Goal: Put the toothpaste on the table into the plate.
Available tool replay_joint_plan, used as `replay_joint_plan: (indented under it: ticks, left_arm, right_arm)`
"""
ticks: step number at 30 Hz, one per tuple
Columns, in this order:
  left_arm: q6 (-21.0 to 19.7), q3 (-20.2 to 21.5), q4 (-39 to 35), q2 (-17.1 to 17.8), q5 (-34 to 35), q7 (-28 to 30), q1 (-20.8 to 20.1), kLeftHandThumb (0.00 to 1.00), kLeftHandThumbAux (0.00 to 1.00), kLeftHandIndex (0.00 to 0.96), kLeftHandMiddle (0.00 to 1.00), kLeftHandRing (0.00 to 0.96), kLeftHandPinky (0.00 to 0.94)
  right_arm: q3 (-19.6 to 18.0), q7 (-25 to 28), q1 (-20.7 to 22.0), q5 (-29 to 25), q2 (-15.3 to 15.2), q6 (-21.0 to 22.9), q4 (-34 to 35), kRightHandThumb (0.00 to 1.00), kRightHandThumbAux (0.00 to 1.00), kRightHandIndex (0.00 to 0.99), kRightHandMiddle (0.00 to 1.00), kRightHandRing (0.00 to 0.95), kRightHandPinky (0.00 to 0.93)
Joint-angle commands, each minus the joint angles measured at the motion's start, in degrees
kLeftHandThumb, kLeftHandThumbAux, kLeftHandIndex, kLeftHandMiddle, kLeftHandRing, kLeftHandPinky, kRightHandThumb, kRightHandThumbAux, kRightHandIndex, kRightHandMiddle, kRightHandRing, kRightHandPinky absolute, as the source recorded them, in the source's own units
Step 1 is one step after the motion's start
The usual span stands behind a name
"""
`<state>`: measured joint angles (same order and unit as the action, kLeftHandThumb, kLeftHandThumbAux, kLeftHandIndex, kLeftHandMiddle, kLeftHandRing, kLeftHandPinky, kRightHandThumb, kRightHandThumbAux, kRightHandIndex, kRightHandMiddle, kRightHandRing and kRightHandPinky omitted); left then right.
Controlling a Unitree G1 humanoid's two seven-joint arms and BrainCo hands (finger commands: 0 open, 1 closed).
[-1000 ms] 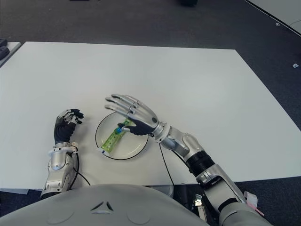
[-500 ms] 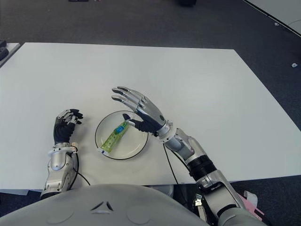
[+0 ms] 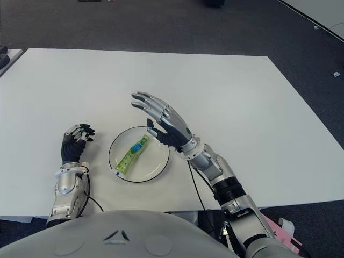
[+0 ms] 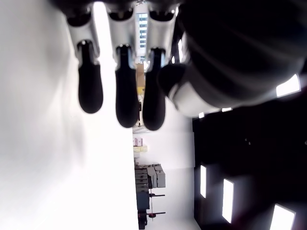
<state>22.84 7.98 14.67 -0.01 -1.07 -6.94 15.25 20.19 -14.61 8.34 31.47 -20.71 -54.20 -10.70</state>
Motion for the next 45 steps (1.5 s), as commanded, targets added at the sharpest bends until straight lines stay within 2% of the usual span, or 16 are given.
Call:
replay_joint_plan:
  ticks: [1, 3, 5, 7, 11, 13, 16, 19, 22, 25, 30, 31, 33, 36, 39, 45]
  left_arm:
    - [-1.3, -0.1, 2.7, -0.3, 0.3, 0.3, 0.9, 0.710, 0.723, 0.431, 0.508, 0.509, 0.538]
    - [-1.3, -0.2, 2.8, -0.2, 0.3, 0.4, 0.9, 0.710, 0.723, 0.431, 0.508, 0.508, 0.537]
    - [-1.4, -0.2, 2.9, -0.1, 0.4, 0.4, 0.8, 0.710, 0.723, 0.431, 0.506, 0.507, 0.530]
    - [-1.3, -0.1, 3.0, -0.1, 0.5, 0.5, 0.8, 0.709, 0.723, 0.430, 0.505, 0.507, 0.536]
    - [-1.0, -0.1, 3.2, 0.1, 0.6, 0.7, 0.7, 0.709, 0.723, 0.430, 0.505, 0.507, 0.539]
    - [-1.0, -0.1, 3.2, 0.2, 0.6, 0.6, 0.6, 0.709, 0.723, 0.430, 0.506, 0.507, 0.538]
    - [-1.0, -0.1, 3.1, 0.2, 0.5, 0.6, 0.6, 0.709, 0.723, 0.431, 0.506, 0.506, 0.533]
    - [-1.0, -0.1, 3.0, 0.3, 0.5, 0.5, 0.7, 0.709, 0.723, 0.431, 0.504, 0.503, 0.525]
    - [-1.3, -0.2, 2.7, 0.2, 0.4, 0.4, 0.7, 0.709, 0.723, 0.430, 0.504, 0.502, 0.525]
    - [-1.6, -0.2, 2.4, 0.2, 0.3, 0.3, 0.8, 0.709, 0.723, 0.430, 0.504, 0.501, 0.526]
    - [-2.1, -0.3, 2.0, 0.1, 0.1, 0.0, 0.9, 0.709, 0.723, 0.430, 0.505, 0.504, 0.533]
    - [-2.2, -0.2, 2.0, 0.1, 0.2, 0.1, 0.8, 0.709, 0.723, 0.430, 0.506, 0.505, 0.535]
    - [-2.4, -0.2, 1.9, 0.1, 0.2, 0.1, 0.8, 0.709, 0.723, 0.430, 0.506, 0.506, 0.534]
    - [-2.7, -0.2, 1.7, 0.1, 0.2, 0.1, 0.8, 0.709, 0.723, 0.430, 0.505, 0.505, 0.524]
    - [-2.8, -0.2, 1.6, 0.1, 0.1, 0.1, 0.8, 0.709, 0.723, 0.430, 0.506, 0.504, 0.527]
    - [-3.2, -0.3, 1.1, -0.1, 0.0, -0.1, 0.9, 0.710, 0.723, 0.431, 0.506, 0.504, 0.532]
  right_arm:
    - [-2.7, -2.4, -1.6, 1.0, 2.5, 0.6, -0.9, 0.716, 0.887, 0.000, 0.000, 0.000, 0.000]
    - [-3.6, -3.8, -2.0, 0.9, 3.8, 0.1, -1.5, 0.705, 0.891, 0.000, 0.000, 0.000, 0.000]
    - [-4.3, -4.9, -2.5, -0.6, 5.4, -0.3, -2.4, 0.616, 0.906, 0.000, 0.000, 0.000, 0.000]
    - [-4.7, -4.8, -3.4, -3.1, 6.4, -0.5, -3.6, 0.456, 0.926, 0.007, 0.000, 0.000, 0.000]
    - [-6.0, -4.3, -5.4, -6.5, 8.3, 0.8, -4.3, 0.252, 0.956, 0.038, 0.018, 0.004, 0.036]
    - [-7.3, -4.9, -6.6, -6.9, 9.7, 2.5, -3.8, 0.191, 0.951, 0.065, 0.044, 0.024, 0.076]
    - [-9.5, -5.6, -8.2, -7.5, 11.6, 5.9, -2.8, 0.175, 0.918, 0.102, 0.089, 0.073, 0.132]
    - [-11.0, -6.1, -8.6, -8.6, 13.2, 7.0, -3.0, 0.201, 0.883, 0.191, 0.175, 0.151, 0.208]
    - [-12.6, -7.1, -8.0, -11.2, 15.5, 7.2, -4.9, 0.233, 0.883, 0.238, 0.219, 0.193, 0.243]
    - [-14.0, -7.8, -7.7, -13.2, 17.5, 7.4, -6.3, 0.284, 0.906, 0.307, 0.279, 0.251, 0.289]
    - [-15.7, -6.8, -8.1, -16.8, 19.1, 8.5, -8.2, 0.317, 0.943, 0.360, 0.338, 0.318, 0.347]
    - [-16.0, -6.6, -8.3, -17.1, 19.5, 8.9, -8.3, 0.454, 0.868, 0.380, 0.353, 0.336, 0.364]
    - [-16.9, -6.7, -8.7, -18.0, 19.9, 9.9, -9.5, 0.574, 0.801, 0.399, 0.373, 0.361, 0.387]
    - [-18.2, -6.8, -8.9, -18.8, 20.5, 11.9, -11.4, 0.659, 0.754, 0.413, 0.398, 0.390, 0.416]
    - [-18.8, -6.8, -8.8, -18.8, 21.1, 14.1, -11.3, 0.689, 0.737, 0.421, 0.425, 0.418, 0.446]
    - [-19.5, -3.3, -9.3, -21.8, 21.5, 19.8, -11.0, 0.703, 0.728, 0.427, 0.461, 0.453, 0.473]
